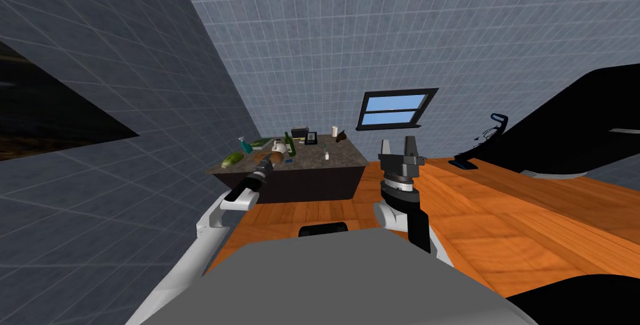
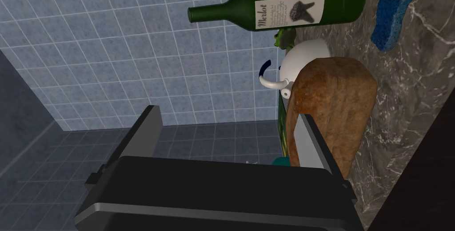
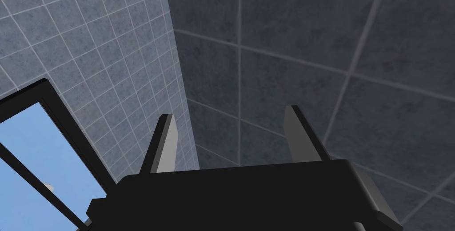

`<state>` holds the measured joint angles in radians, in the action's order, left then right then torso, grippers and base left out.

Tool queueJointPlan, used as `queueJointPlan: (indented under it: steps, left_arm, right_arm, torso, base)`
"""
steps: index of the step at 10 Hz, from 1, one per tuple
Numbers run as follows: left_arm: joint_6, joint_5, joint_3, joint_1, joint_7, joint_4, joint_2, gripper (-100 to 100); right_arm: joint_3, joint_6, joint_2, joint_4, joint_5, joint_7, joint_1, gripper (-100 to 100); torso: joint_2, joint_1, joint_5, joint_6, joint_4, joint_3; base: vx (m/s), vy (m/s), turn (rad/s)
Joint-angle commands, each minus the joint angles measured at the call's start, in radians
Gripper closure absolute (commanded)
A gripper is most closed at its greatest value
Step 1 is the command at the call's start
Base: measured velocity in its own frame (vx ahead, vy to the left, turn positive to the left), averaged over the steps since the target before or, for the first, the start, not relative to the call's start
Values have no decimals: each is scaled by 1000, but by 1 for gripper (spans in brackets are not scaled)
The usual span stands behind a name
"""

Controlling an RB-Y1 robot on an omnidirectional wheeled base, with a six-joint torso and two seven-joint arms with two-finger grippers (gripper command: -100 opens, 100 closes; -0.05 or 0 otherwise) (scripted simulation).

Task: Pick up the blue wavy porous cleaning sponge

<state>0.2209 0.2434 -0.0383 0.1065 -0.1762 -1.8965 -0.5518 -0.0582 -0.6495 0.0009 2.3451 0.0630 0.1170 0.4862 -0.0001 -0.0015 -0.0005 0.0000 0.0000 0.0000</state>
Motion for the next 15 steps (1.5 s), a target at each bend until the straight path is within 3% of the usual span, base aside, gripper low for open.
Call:
queueJointPlan:
  steps: [1, 2, 4, 7, 9, 10, 12, 13, 15]
  left_arm:
    - [48, 15, 2, -13, -8, 22, -12, -100]
    - [82, 46, 2, -42, -21, 53, -37, -100]
    - [123, 46, 2, -42, -21, 53, -37, -100]
    - [223, 109, 2, -102, -44, 117, -83, -100]
    - [275, 109, 2, -102, -44, 117, -83, -100]
    - [308, 141, 3, -131, -53, 149, -103, -100]
    - [352, 141, 3, -131, -53, 149, -103, -100]
    - [393, 173, 3, -161, -60, 182, -123, -100]
    - [429, 173, 3, -161, -60, 182, -123, -100]
  right_arm:
    - [0, 0, 0, 0, 0, 0, 0, 0]
    - [0, 0, 0, 0, 0, 0, 0, 0]
    - [0, 0, 0, 0, 0, 0, 0, 0]
    - [0, 0, 0, 0, 0, 0, 0, 0]
    - [0, 0, 0, 0, 0, 0, 0, 0]
    - [0, 0, 0, 0, 0, 0, 0, 0]
    - [0, 0, 0, 0, 0, 0, 0, 0]
    - [0, 0, 0, 0, 0, 0, 0, 0]
    - [0, 0, 0, 0, 0, 0, 0, 0]
  torso:
    - [0, 0, 0, 0, 0, 0]
    - [0, 0, 0, 0, 0, 0]
    - [-1, 0, 0, -1, 0, -1]
    - [-1, 0, 0, -1, 0, 0]
    - [-2, 0, 0, -1, 0, -1]
    - [-1, 1, 0, -1, 0, -1]
    - [-2, 1, 0, -1, 0, -1]
    - [-1, 2, 0, -1, 0, -1]
    - [-2, 1, 0, -1, 0, -1]
  base:
    - [8, -35, -46]
    - [24, -47, -77]
    - [9, -28, -16]
    - [21, -33, -75]
    - [22, -21, -18]
    - [30, -21, -78]
    - [23, -10, -31]
    - [31, -14, -85]
    - [26, -8, -26]
